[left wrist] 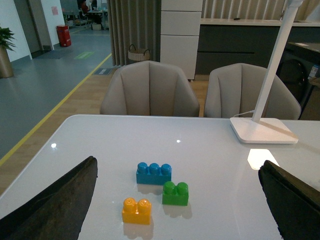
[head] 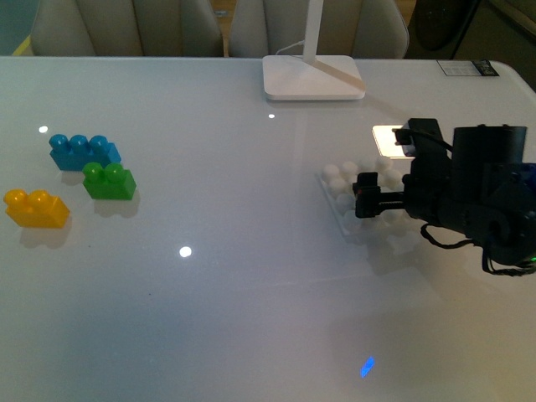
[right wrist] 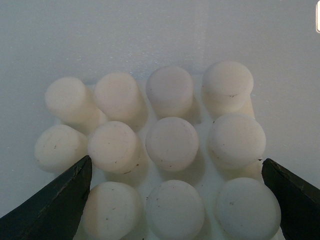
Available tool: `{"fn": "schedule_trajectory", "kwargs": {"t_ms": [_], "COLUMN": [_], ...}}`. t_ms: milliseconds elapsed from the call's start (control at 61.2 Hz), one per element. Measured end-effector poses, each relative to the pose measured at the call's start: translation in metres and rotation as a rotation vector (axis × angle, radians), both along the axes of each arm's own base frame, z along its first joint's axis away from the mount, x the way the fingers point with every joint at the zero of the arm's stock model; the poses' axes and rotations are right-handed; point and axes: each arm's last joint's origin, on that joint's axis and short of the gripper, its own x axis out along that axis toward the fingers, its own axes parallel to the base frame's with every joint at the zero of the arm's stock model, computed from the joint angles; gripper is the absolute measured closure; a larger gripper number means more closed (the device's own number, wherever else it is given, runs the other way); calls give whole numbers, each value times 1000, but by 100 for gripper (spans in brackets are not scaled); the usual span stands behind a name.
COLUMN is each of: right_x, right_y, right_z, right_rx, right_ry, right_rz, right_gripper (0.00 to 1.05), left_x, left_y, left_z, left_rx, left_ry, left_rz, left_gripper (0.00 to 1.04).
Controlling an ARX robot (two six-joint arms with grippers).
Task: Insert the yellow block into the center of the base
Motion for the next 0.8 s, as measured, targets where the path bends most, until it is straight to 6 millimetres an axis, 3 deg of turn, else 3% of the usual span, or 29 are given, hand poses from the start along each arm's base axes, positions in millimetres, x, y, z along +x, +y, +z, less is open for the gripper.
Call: {"fn": "schedule_trajectory", "kwargs": {"t_ms": [376,604,800], "right_x": [9,3,-4], "right_y": [61,102,127], "right_z": [8,10,10], "right_rx": [-49,-64,-64], "right_ry": [68,101,130], "right_rz": [91,79,28], "right_gripper": [8,8,8], "left_x": [0,0,0], "left_y": [0,0,0], "left_z": [0,0,0], "left_rx": [0,0,0], "left_ry": [0,0,0], "left_rz": [0,0,0], "left_gripper": [7,7,7]}}
